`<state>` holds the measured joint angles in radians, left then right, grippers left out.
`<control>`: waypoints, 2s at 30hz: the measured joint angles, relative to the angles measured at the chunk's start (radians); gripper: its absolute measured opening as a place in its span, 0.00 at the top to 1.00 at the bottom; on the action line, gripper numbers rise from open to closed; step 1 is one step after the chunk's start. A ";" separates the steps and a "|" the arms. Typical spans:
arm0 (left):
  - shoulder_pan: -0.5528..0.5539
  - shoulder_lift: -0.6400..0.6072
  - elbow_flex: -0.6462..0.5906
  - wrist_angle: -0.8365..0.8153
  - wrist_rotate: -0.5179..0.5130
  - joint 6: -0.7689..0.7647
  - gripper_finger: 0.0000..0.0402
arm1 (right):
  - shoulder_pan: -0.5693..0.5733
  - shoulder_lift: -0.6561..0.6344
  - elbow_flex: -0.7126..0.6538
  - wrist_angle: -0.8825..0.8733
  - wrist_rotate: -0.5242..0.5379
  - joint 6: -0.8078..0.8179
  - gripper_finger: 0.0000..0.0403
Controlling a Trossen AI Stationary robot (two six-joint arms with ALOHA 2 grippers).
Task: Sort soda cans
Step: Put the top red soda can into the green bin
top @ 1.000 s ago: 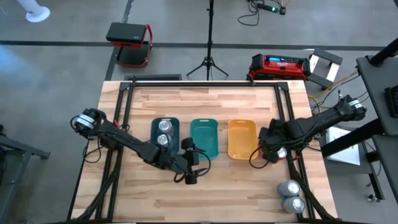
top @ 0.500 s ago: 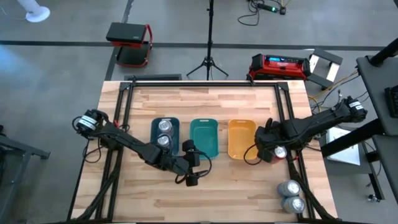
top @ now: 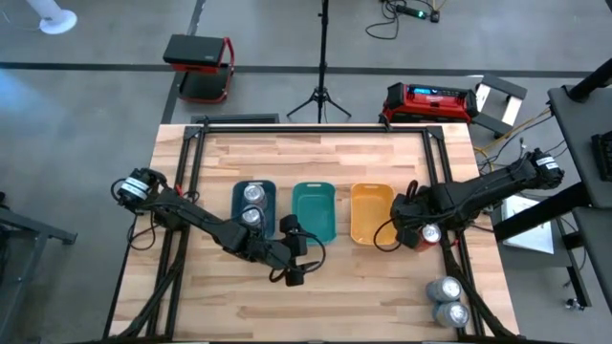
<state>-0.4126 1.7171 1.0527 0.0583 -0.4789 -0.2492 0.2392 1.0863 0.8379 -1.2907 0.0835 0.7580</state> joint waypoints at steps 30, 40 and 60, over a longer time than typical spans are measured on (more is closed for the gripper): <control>-0.034 -0.238 0.000 -0.310 -0.063 -0.059 0.22 | -0.153 0.719 1.028 -0.034 0.249 -0.792 0.25; -0.122 -0.250 -0.045 -0.313 -0.137 -0.048 0.25 | -0.258 0.919 1.158 0.049 0.088 -0.917 0.25; -0.123 -0.265 -0.061 -0.373 -0.140 -0.078 0.28 | -0.317 1.044 1.141 0.095 0.008 -0.905 0.24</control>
<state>-0.5354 1.4525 0.9920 -0.3144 -0.6193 -0.3275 -0.0774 2.1307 1.9789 -1.1958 0.0914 -0.1473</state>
